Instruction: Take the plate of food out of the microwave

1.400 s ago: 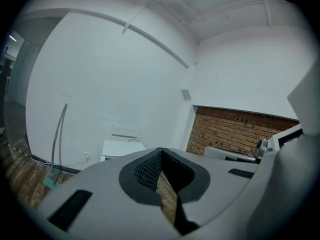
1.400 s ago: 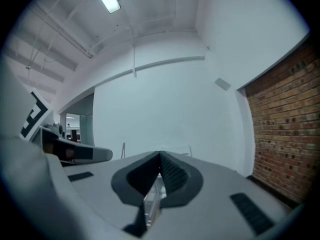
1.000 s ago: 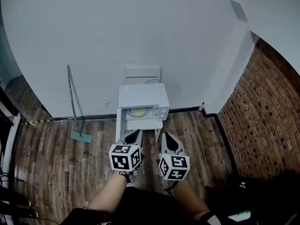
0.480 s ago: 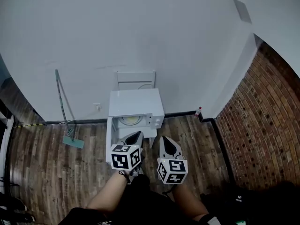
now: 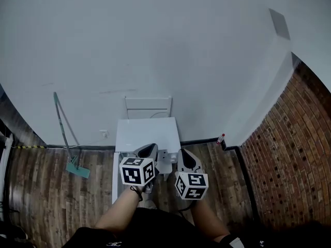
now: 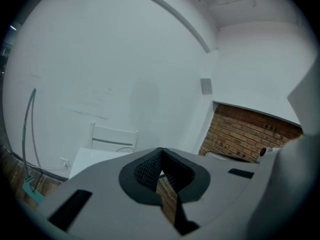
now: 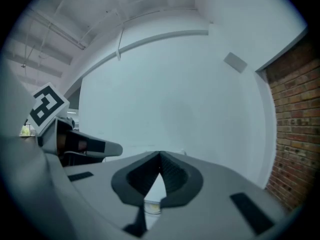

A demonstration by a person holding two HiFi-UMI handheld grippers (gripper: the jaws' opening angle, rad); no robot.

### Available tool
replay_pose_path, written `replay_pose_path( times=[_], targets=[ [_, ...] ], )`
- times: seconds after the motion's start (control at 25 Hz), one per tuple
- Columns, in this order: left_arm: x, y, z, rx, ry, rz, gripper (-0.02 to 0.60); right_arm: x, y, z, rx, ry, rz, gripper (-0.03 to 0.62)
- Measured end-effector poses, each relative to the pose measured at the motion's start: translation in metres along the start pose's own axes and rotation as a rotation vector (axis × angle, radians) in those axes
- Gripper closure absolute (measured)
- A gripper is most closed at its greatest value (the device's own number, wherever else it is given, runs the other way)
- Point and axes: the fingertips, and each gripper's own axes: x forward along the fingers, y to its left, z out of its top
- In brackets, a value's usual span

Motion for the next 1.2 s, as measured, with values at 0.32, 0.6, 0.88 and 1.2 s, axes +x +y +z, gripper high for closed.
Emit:
replay_pose_path(
  times=[0.32,0.6,0.88,1.2],
  targets=[
    [0.040,0.051,0.023,-0.036,-0.016,0.079,0.583,0.080,0.003,0.001,-0.007,0.037,0.095,0.588],
    [0.040,0.094,0.023,-0.123,-0.042,0.206,0.583,0.129,0.030,-0.006,-0.052,0.101,0.262,0.588],
    [0.019,0.122,0.011,-0.277,-0.118,0.411,0.583,0.160,0.056,-0.006,-0.159,0.154,0.495,0.588],
    [0.006,0.106,-0.065,-0.499,-0.175,0.593,0.583,0.144,0.035,-0.042,-0.249,0.245,0.673,0.588]
  ],
)
